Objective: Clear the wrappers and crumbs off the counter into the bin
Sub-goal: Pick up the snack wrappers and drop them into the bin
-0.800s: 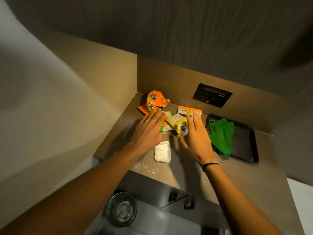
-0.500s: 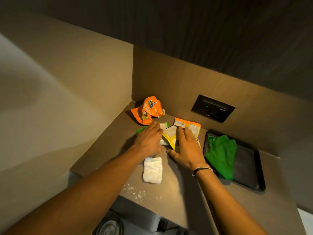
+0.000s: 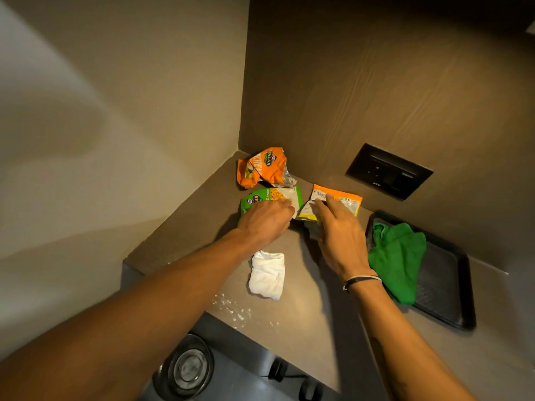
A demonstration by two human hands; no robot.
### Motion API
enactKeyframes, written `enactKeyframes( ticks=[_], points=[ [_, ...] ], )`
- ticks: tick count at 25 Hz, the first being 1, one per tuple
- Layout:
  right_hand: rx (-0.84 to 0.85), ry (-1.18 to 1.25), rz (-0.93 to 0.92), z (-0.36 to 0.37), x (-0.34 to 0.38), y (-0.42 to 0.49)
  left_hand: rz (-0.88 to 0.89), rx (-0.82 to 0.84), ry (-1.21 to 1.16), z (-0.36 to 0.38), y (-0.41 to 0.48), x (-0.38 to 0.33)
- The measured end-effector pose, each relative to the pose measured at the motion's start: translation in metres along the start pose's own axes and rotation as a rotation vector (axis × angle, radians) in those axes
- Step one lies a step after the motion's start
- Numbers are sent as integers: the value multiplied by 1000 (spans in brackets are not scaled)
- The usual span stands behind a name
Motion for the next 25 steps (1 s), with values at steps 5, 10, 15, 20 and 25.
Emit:
enactKeyframes(
  ticks=[5, 10, 15, 20, 25],
  points=[
    [-261, 66, -17, -43, 21, -18, 0, -243, -260, -41, -33, 10],
    [-472, 133, -80, -70, 90, -61, -33, -501, -433, -88, -115, 28],
    [-539, 399, -194, -67, 187, -125, -224, -592, -664, -103, -246, 73],
    [-477, 645, -316, -22, 270, -214, -469, -661, -701, -62, -392, 110],
    [-68, 521, -132, 124, 300, -268, -725, -395, -736, 75, -482, 132]
  ],
)
Point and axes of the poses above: each hand's wrist, its own y-axis towards the middle knuckle, its own z-axis out of the palm, x = y × z, the point moved 8 cm from there along y, towards the middle knuckle, and after that the axes turned 6 degrees about -z, right-handed, at the moved point
